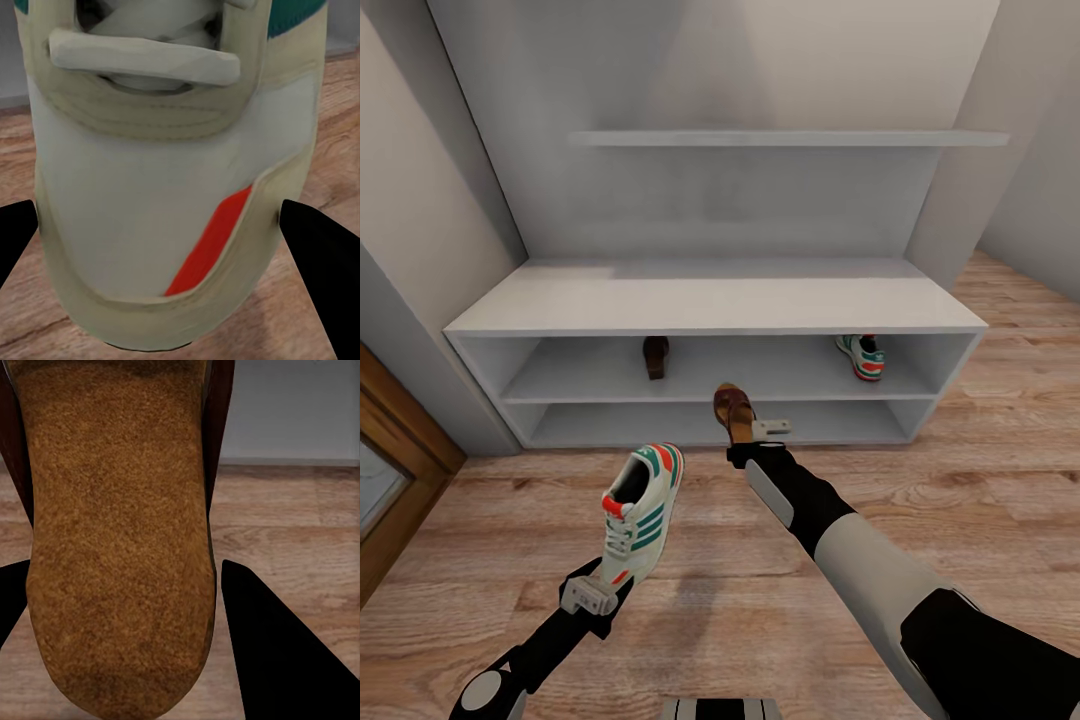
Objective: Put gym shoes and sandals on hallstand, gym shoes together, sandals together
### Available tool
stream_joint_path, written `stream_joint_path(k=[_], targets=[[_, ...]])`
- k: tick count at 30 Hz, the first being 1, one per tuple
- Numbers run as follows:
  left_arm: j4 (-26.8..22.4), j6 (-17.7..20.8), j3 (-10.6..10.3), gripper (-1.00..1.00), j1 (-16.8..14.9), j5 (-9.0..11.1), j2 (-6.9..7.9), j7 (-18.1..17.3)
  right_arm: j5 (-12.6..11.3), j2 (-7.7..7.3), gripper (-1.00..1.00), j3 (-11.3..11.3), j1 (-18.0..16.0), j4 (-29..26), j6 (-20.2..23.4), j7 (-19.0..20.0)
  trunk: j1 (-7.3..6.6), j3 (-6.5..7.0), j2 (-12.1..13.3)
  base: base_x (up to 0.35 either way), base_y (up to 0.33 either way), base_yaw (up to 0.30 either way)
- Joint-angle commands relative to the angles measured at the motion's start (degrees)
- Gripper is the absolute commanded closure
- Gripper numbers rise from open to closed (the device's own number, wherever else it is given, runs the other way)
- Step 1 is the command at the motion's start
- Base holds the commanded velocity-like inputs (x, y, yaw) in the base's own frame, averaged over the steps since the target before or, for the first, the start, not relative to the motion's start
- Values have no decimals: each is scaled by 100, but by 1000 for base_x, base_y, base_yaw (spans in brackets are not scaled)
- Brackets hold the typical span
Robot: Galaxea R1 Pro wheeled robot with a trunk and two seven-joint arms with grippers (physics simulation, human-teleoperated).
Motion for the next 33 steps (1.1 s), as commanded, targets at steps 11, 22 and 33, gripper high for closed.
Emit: stream_joint_path(k=[11, 22, 33], targets=[[0, 0, 6, 100, 2, 6, 1, -46, -15, 0, 100, 16, 2, 1, -16, 2, 0, 0, 0, 41, 0, 0], [0, 0, 7, 100, 10, 2, 7, -190, -18, 0, 100, 17, 2, 10, -13, 67, 0, 0, 0, 141, 0, 0], [4, 0, 5, 100, 11, 2, 0, -203, -18, 0, 100, 106, 2, 26, -1, 297, 0, 0, 0, 11, 0, 0]])
